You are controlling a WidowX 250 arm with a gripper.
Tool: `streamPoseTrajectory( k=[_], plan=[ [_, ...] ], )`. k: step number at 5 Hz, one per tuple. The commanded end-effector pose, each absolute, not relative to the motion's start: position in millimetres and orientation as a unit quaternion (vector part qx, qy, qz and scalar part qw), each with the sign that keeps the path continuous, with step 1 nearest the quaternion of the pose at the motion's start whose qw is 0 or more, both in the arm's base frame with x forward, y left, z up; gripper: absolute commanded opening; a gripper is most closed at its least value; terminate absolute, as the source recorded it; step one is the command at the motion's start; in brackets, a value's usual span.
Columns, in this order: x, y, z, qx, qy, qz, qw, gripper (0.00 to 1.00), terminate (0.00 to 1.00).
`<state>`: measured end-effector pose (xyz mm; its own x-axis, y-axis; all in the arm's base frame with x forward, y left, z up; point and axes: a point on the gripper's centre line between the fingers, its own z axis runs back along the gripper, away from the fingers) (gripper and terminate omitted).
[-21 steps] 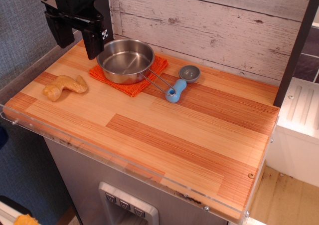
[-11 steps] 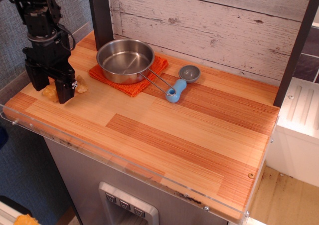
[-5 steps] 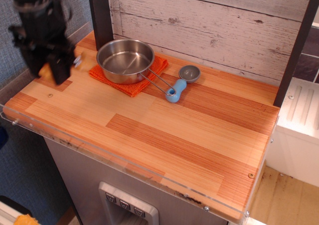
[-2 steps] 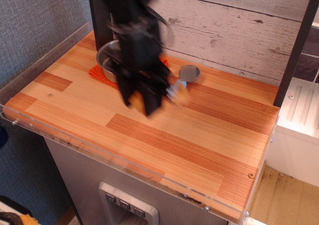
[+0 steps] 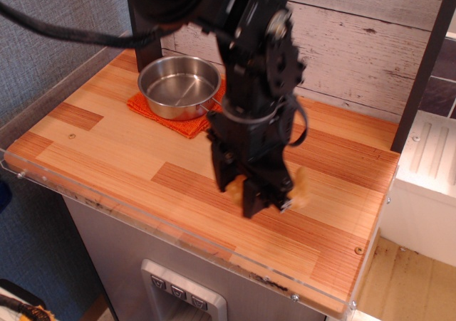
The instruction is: Move the chicken straight right a few inches
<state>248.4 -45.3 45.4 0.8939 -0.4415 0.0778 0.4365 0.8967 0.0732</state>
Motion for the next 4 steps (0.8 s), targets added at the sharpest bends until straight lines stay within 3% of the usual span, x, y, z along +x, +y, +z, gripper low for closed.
streamPoseTrajectory(
  k=[1,2,3,4],
  plan=[
    [255,-28,27,0.009,-0.044,-0.229,0.972,0.00,0.00],
    [256,-27,28,-0.010,-0.037,-0.228,0.973,1.00,0.00],
    [253,-29,33,-0.015,-0.037,-0.241,0.970,1.00,0.00],
    [248,-14,66,-0.012,-0.065,-0.226,0.972,1.00,0.00]
  ],
)
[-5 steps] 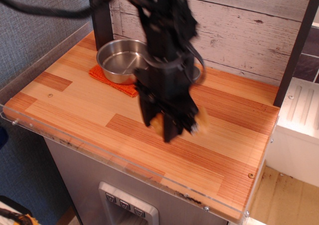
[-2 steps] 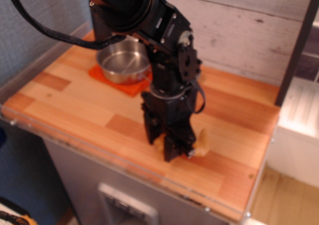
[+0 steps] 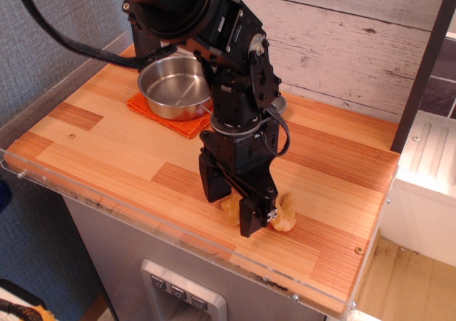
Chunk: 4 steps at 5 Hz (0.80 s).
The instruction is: Move the chicken straight right a few inches
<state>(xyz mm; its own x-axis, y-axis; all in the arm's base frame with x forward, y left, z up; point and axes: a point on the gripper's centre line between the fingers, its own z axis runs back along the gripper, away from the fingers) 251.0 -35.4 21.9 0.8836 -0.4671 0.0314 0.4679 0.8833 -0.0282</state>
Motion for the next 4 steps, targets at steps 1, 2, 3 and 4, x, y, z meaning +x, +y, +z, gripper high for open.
streamPoseTrajectory(
  k=[1,2,3,4],
  plan=[
    [243,34,109,0.000,-0.084,-0.130,0.988,1.00,0.00],
    [242,82,112,-0.004,-0.070,-0.020,0.997,1.00,0.00],
    [242,109,99,-0.017,-0.053,0.016,0.998,1.00,0.00],
    [242,108,93,-0.012,-0.045,-0.001,0.999,1.00,0.00]
  ],
)
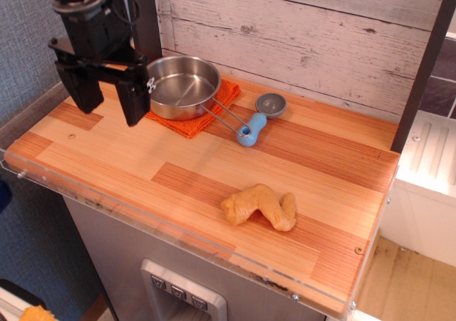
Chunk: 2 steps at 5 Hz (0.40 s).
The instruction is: Move the chicken straight right a few inches
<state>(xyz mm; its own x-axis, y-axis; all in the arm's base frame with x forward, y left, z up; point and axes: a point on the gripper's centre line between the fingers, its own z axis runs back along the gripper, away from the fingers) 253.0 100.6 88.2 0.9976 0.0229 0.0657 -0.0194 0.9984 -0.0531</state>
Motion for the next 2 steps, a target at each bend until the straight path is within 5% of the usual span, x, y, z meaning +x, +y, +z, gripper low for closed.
streamPoseTrajectory(
  k=[1,2],
  plan=[
    [242.1,108.5,93.3,-0.012,-0.045,-0.001,0.999,1.00,0.00],
    [242.1,108.5,93.3,-0.012,-0.045,-0.001,0.999,1.00,1.00]
  ],
)
